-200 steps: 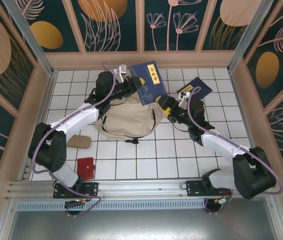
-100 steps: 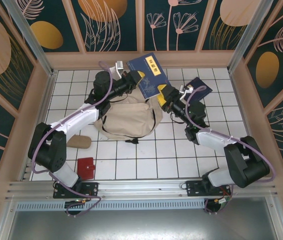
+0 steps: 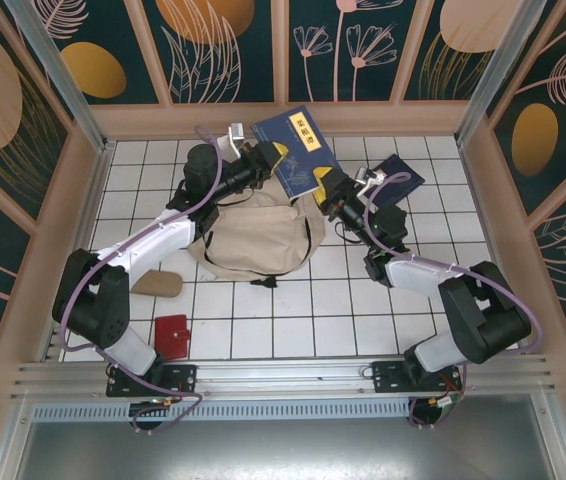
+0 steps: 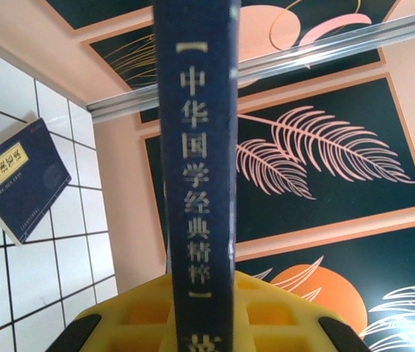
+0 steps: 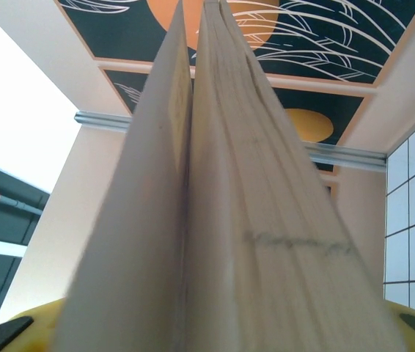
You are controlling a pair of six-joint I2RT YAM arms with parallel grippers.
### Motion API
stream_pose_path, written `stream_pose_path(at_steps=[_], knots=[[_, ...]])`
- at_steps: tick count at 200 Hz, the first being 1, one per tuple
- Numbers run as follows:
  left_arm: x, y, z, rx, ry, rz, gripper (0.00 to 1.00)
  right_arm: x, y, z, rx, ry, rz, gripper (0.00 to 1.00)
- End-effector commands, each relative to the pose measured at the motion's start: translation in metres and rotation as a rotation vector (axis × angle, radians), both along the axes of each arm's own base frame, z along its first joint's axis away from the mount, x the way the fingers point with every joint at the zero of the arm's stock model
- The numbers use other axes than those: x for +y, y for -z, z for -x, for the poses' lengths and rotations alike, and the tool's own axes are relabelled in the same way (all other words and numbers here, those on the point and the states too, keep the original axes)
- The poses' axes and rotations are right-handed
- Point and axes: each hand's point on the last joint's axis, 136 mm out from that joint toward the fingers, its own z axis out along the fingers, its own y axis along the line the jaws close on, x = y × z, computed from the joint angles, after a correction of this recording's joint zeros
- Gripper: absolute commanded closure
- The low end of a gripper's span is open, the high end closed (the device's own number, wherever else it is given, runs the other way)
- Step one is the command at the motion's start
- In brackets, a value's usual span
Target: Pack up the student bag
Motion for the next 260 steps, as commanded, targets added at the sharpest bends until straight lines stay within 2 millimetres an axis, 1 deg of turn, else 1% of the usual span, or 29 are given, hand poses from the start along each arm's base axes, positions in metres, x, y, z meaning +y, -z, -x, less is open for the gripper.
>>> stream_pose_path(at_steps=[1, 14, 22, 28, 35, 48, 52, 56, 65, 72, 82, 94, 105, 117, 127, 138, 159, 171, 185, 190, 192, 196, 216, 238, 260], knots=[[0.002, -0.018, 0.009, -0.045, 0.028, 0.044, 0.96, 0.0, -0.026, 0.001, -0.079, 0.008, -0.054, 0.57], [0.002, -0.012, 0.01, -0.033, 0.027, 0.027, 0.93, -0.002, -0.023, 0.001, -0.073, 0.02, -0.049, 0.63], [0.003, -0.008, 0.01, -0.026, 0.024, 0.014, 0.9, -0.003, -0.021, 0.0, -0.063, 0.029, -0.042, 0.71], [0.004, -0.006, 0.01, -0.022, 0.018, 0.001, 0.85, -0.005, -0.017, -0.001, -0.045, 0.041, -0.031, 0.78], [0.005, -0.002, 0.01, -0.018, 0.007, -0.022, 0.8, -0.006, -0.011, -0.003, -0.015, 0.057, -0.009, 0.82], [0.008, 0.005, 0.009, -0.009, -0.012, -0.067, 0.71, -0.01, -0.004, -0.005, 0.022, 0.09, 0.045, 0.93], [0.009, 0.008, 0.009, -0.007, -0.017, -0.084, 0.66, -0.012, 0.0, -0.005, 0.032, 0.103, 0.066, 0.95], [0.01, 0.01, 0.01, -0.007, -0.023, -0.102, 0.61, -0.014, 0.001, -0.005, 0.035, 0.116, 0.083, 0.96], [0.014, 0.02, 0.01, 0.005, -0.04, -0.157, 0.45, -0.022, 0.005, -0.004, 0.047, 0.156, 0.118, 0.98], [0.019, 0.029, 0.009, 0.014, -0.063, -0.213, 0.36, -0.028, 0.006, -0.003, 0.048, 0.186, 0.147, 1.0], [0.027, 0.046, 0.009, 0.029, -0.091, -0.32, 0.28, -0.038, 0.008, 0.0, 0.047, 0.22, 0.202, 1.0], [0.039, 0.068, 0.009, 0.039, -0.12, -0.462, 0.21, -0.05, 0.012, 0.002, 0.049, 0.258, 0.283, 1.0], [0.054, 0.096, 0.012, 0.07, -0.137, -0.617, 0.2, -0.061, 0.012, 0.007, 0.038, 0.296, 0.359, 1.0], [0.067, 0.121, 0.016, 0.1, -0.143, -0.763, 0.19, -0.073, 0.015, 0.01, 0.038, 0.331, 0.446, 1.0], [0.073, 0.137, 0.022, 0.105, -0.129, -0.866, 0.2, -0.082, 0.018, 0.014, 0.042, 0.358, 0.506, 1.0], [0.073, 0.146, 0.03, 0.1, -0.114, -0.961, 0.2, -0.094, 0.022, 0.017, 0.047, 0.389, 0.555, 1.0], [0.061, 0.16, 0.043, 0.063, -0.055, -1.118, 0.19, -0.112, 0.031, 0.022, 0.076, 0.431, 0.61, 1.0], [0.045, 0.17, 0.052, 0.038, 0.019, -1.187, 0.19, -0.123, 0.037, 0.024, 0.098, 0.454, 0.629, 1.0], [0.029, 0.187, 0.061, 0.03, 0.093, -1.26, 0.22, -0.133, 0.044, 0.026, 0.126, 0.477, 0.637, 1.0], [0.023, 0.188, 0.065, 0.019, 0.122, -1.268, 0.23, -0.136, 0.045, 0.027, 0.133, 0.483, 0.637, 1.0], [0.02, 0.198, 0.066, 0.031, 0.141, -1.283, 0.23, -0.137, 0.046, 0.027, 0.136, 0.485, 0.637, 1.0], [0.016, 0.205, 0.069, 0.034, 0.167, -1.296, 0.24, -0.139, 0.047, 0.028, 0.143, 0.489, 0.635, 1.0], [-0.005, 0.224, 0.08, 0.021, 0.264, -1.332, 0.28, -0.147, 0.052, 0.03, 0.169, 0.505, 0.636, 1.0], [-0.012, 0.242, 0.086, 0.023, 0.311, -1.401, 0.33, -0.154, 0.059, 0.032, 0.201, 0.515, 0.651, 1.0], [-0.012, 0.258, 0.089, 0.042, 0.328, -1.463, 0.35, -0.158, 0.066, 0.032, 0.228, 0.514, 0.664, 1.0]])
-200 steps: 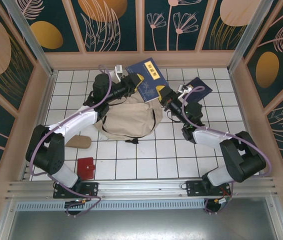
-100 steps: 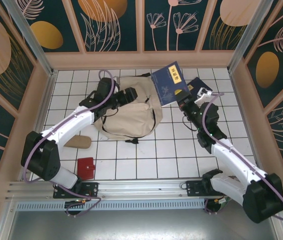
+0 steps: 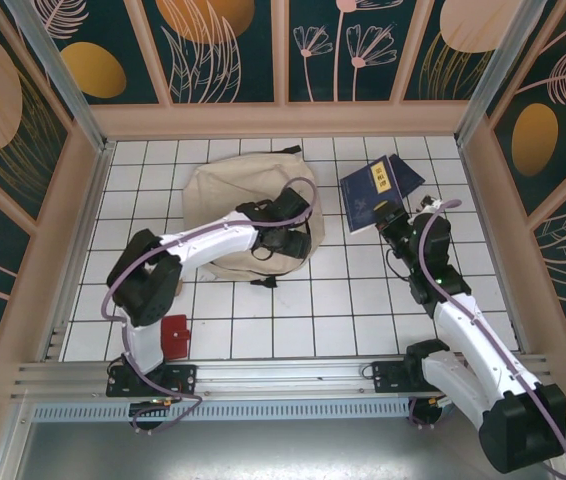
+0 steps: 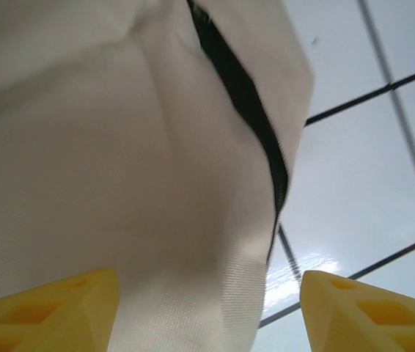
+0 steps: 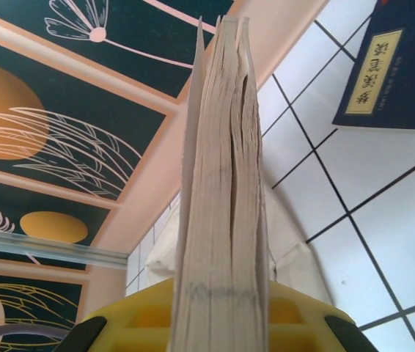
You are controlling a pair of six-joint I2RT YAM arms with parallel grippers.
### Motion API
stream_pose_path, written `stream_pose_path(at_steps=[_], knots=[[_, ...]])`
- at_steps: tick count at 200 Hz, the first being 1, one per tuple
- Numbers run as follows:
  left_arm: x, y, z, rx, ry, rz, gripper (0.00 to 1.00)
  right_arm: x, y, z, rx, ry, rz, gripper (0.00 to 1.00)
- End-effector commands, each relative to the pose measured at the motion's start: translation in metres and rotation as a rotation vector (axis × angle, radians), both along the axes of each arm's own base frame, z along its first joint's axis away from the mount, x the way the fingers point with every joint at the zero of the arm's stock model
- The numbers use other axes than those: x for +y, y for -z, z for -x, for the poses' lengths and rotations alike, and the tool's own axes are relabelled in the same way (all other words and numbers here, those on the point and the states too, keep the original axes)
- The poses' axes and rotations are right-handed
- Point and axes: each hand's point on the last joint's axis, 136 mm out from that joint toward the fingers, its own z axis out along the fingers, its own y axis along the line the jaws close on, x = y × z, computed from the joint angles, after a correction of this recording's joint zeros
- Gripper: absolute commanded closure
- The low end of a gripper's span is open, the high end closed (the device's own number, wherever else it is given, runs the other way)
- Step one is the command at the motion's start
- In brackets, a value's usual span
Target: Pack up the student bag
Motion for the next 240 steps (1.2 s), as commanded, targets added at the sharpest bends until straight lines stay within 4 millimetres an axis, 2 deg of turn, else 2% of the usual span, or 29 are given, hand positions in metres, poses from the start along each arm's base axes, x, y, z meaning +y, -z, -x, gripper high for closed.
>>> stream_pose_path(at_steps=[1, 35, 68, 99, 110, 130, 133, 162, 210, 240], knots=[[0.007, 0.008, 0.003, 0.0, 0.036, -0.108, 0.35, -0.009, -0.004, 0.001, -0.014, 0.024, 0.015, 1.0], [0.013, 0.027, 0.0, 0.013, 0.021, -0.199, 0.4, -0.012, -0.002, 0.001, 0.001, 0.029, 0.019, 1.0], [0.013, 0.025, -0.009, -0.013, 0.004, -0.225, 0.48, -0.013, 0.0, 0.003, 0.014, 0.032, 0.018, 1.0], [0.016, 0.02, -0.018, -0.05, -0.011, -0.261, 0.72, -0.015, 0.0, 0.004, 0.015, 0.037, 0.014, 1.0], [0.016, 0.014, -0.022, -0.072, -0.014, -0.259, 0.8, -0.014, -0.001, 0.004, 0.012, 0.035, 0.017, 1.0], [0.014, 0.0, -0.028, -0.116, -0.02, -0.242, 1.0, -0.013, 0.0, 0.003, 0.016, 0.031, 0.015, 1.0], [0.014, -0.002, -0.029, -0.121, -0.02, -0.244, 1.0, -0.013, 0.0, 0.003, 0.016, 0.028, 0.014, 1.0], [0.015, -0.038, -0.042, -0.214, -0.042, -0.225, 1.0, -0.004, 0.005, 0.008, 0.024, -0.03, 0.006, 1.0], [0.025, -0.138, -0.073, -0.458, -0.134, -0.169, 1.0, 0.018, 0.018, 0.026, 0.073, -0.179, -0.005, 1.0], [0.03, -0.177, -0.085, -0.561, -0.178, -0.123, 1.0, 0.043, 0.028, 0.043, 0.1, -0.325, -0.039, 1.0]])
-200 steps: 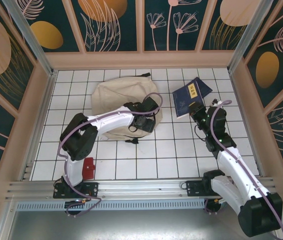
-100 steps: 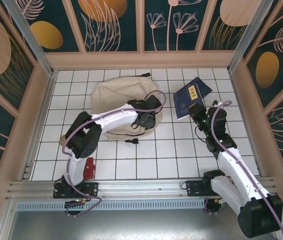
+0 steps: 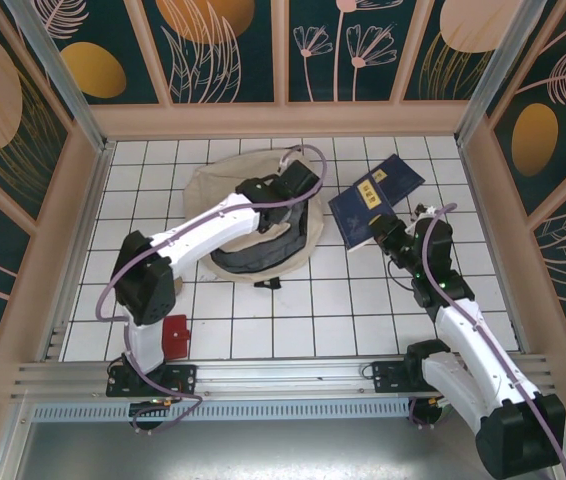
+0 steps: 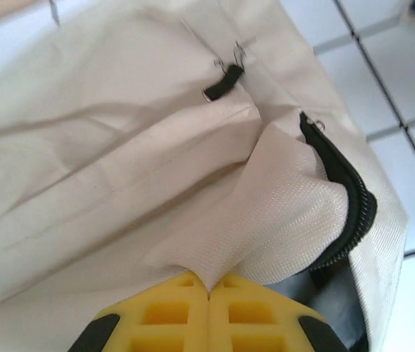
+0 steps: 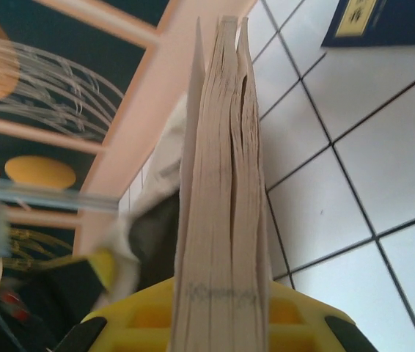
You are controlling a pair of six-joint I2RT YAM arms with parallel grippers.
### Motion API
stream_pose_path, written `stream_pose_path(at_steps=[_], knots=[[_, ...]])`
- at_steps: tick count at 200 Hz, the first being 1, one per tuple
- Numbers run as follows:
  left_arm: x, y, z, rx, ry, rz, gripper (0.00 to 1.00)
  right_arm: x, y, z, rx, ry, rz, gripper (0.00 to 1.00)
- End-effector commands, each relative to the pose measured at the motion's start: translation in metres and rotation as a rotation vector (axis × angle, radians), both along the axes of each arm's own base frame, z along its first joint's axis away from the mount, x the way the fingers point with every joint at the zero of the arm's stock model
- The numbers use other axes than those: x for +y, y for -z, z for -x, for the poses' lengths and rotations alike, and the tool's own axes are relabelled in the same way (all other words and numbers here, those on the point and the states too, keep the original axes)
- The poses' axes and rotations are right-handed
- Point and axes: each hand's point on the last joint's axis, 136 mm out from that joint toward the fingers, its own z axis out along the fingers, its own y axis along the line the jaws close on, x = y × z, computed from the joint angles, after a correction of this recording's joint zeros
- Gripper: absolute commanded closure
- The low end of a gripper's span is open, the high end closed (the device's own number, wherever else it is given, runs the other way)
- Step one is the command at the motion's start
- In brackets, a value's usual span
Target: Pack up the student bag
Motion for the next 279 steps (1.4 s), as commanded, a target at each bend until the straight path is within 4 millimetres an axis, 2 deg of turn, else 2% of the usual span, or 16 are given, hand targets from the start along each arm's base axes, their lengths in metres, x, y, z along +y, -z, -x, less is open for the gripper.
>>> stream_pose_path(at_steps=[1, 21, 46, 85, 133, 172, 198, 221, 253, 279], knots=[[0.006, -0.062, -0.016, -0.171, -0.03, 0.046, 1.0, 0.025, 0.0, 0.017, -0.011, -0.155, -0.038, 1.0], [0.005, -0.077, -0.022, -0.212, -0.038, 0.067, 1.0, 0.047, 0.001, 0.031, -0.019, -0.253, -0.06, 1.0], [0.0, -0.087, -0.029, -0.239, -0.043, 0.082, 1.0, 0.072, -0.012, 0.047, -0.086, -0.347, -0.081, 1.0], [-0.009, -0.092, -0.036, -0.25, -0.022, 0.088, 1.0, 0.093, -0.016, 0.058, -0.113, -0.401, -0.123, 1.0], [-0.009, -0.091, -0.037, -0.254, -0.016, 0.072, 1.0, 0.057, -0.042, 0.053, -0.194, -0.209, -0.019, 1.0], [-0.014, -0.099, -0.041, -0.267, -0.017, 0.091, 1.0, 0.068, -0.047, 0.055, -0.211, -0.249, -0.095, 1.0], [-0.023, -0.106, -0.044, -0.266, -0.001, 0.125, 1.0, 0.078, -0.052, 0.052, -0.249, -0.272, -0.178, 1.0], [-0.028, -0.107, -0.047, -0.262, 0.007, 0.125, 1.0, 0.095, -0.061, 0.052, -0.276, -0.334, -0.2, 1.0], [-0.029, -0.11, -0.05, -0.27, 0.002, 0.12, 1.0, 0.092, -0.062, 0.047, -0.278, -0.281, -0.13, 1.0], [-0.031, -0.111, -0.051, -0.269, 0.001, 0.127, 1.0, 0.066, -0.066, 0.041, -0.284, -0.149, -0.054, 1.0]])
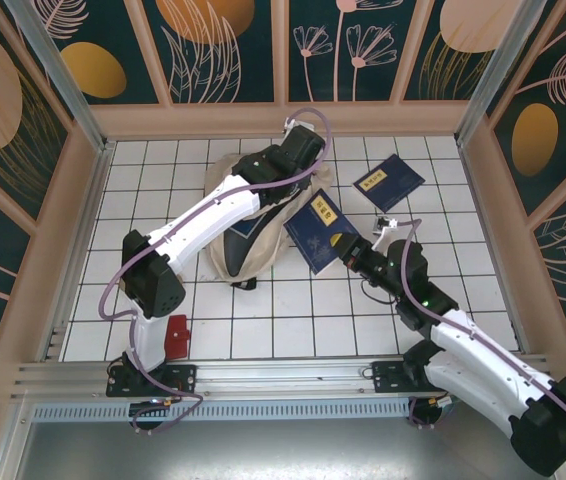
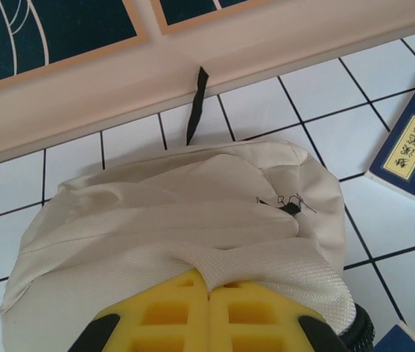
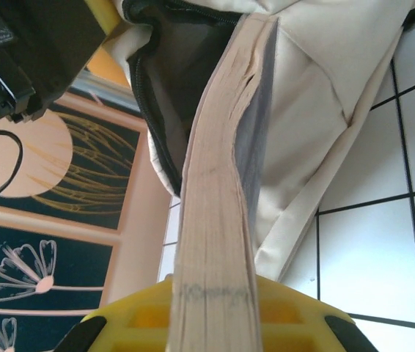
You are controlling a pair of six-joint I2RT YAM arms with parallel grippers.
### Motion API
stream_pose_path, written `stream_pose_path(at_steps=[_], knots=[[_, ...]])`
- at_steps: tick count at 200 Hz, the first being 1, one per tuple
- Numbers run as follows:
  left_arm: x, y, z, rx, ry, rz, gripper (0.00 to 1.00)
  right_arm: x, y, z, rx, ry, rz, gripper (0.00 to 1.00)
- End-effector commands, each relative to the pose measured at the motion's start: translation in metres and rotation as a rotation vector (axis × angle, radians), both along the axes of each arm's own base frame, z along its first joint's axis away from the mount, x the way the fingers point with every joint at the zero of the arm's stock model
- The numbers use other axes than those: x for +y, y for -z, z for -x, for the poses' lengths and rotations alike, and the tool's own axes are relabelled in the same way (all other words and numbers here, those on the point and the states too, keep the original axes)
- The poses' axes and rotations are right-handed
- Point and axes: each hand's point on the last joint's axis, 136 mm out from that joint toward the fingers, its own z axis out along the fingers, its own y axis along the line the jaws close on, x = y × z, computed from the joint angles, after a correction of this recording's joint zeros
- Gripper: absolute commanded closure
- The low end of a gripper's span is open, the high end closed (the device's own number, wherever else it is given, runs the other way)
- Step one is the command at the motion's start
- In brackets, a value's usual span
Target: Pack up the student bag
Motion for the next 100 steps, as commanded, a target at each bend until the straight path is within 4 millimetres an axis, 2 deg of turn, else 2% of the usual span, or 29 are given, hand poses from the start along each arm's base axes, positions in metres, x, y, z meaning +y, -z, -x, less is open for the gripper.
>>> stream_pose_path(at_steps=[1, 20, 33, 61, 79, 100], knots=[[-0.009, -0.032, -0.006, -0.074, 0.011, 0.066, 1.0, -0.02, -0.051, -0.006, -0.145, 0.115, -0.02, 1.0], [-0.009, -0.032, -0.009, -0.079, 0.004, 0.059, 1.0, -0.04, -0.047, -0.008, -0.125, 0.216, 0.025, 1.0], [-0.01, -0.033, -0.01, -0.082, 0.002, 0.061, 1.0, -0.044, -0.049, -0.008, -0.134, 0.226, 0.037, 1.0], [-0.014, -0.034, -0.012, -0.079, 0.011, 0.066, 1.0, -0.033, -0.057, -0.006, -0.163, 0.172, 0.01, 1.0], [-0.017, -0.036, -0.014, -0.081, 0.016, 0.069, 1.0, -0.023, -0.047, -0.011, -0.134, 0.145, 0.003, 1.0], [-0.02, -0.037, -0.015, -0.076, 0.026, 0.07, 1.0, -0.001, -0.037, -0.012, -0.116, 0.066, -0.038, 1.0]])
